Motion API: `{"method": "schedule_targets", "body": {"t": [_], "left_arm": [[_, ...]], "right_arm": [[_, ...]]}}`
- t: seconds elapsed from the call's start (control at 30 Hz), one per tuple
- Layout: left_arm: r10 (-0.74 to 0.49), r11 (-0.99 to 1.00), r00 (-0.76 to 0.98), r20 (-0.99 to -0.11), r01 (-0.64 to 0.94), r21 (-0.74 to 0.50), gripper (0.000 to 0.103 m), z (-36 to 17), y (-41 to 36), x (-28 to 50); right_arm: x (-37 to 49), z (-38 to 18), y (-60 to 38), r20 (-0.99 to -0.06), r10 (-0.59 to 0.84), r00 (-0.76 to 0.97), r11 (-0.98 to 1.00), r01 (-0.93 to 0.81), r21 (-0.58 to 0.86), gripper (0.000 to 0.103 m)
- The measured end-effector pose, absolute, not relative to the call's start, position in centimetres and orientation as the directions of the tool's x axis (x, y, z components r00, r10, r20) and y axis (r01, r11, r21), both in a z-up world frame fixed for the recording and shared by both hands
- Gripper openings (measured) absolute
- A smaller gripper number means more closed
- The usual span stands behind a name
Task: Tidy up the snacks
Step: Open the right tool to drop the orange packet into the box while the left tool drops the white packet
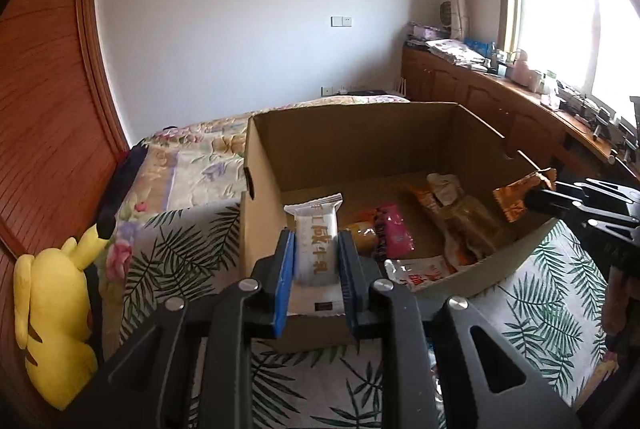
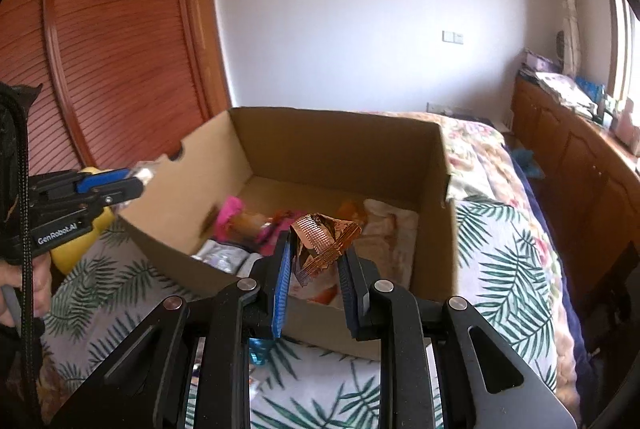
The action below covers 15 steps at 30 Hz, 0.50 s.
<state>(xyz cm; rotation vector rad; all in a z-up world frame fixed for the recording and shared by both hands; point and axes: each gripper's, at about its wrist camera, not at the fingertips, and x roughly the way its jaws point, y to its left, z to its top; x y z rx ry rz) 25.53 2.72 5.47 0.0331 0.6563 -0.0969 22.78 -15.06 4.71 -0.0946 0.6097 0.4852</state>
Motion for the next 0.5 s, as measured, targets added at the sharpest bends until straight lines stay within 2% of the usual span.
{"method": "schedule_targets", "body": {"t": [0.3,0.37,0.43,0.5], "left_arm": [[-0.074,0.995,0.780,-0.621,0.099,0.006,0.020,4.7,2.0,26.3],[-0.077,0.995,0.780,-0.621,0.101,0.003,0.023,4.6,1.8,26.4],[-0.082,0.995,0.779,-0.622,0.103,-0.003,0.023,4.5,1.7,26.3],[-0.089,0.994,0.776,-0.624,0.109,-0.006,0.029,4.4,1.5,26.2]], "right_arm": [[23.8,3.9,-15.6,-0.591,0.398,0.701,0.894,-0.442,0.078,0.023],[23.8,3.8,-15.6,-0.593,0.397,0.700,0.895,-0.439,0.080,0.023],[23.8,3.6,-15.7,-0.593,0.396,0.701,0.896,-0.435,0.084,0.029],[23.8,3.4,-15.7,-0.594,0.398,0.699,0.895,-0.438,0.084,0.030]]}}
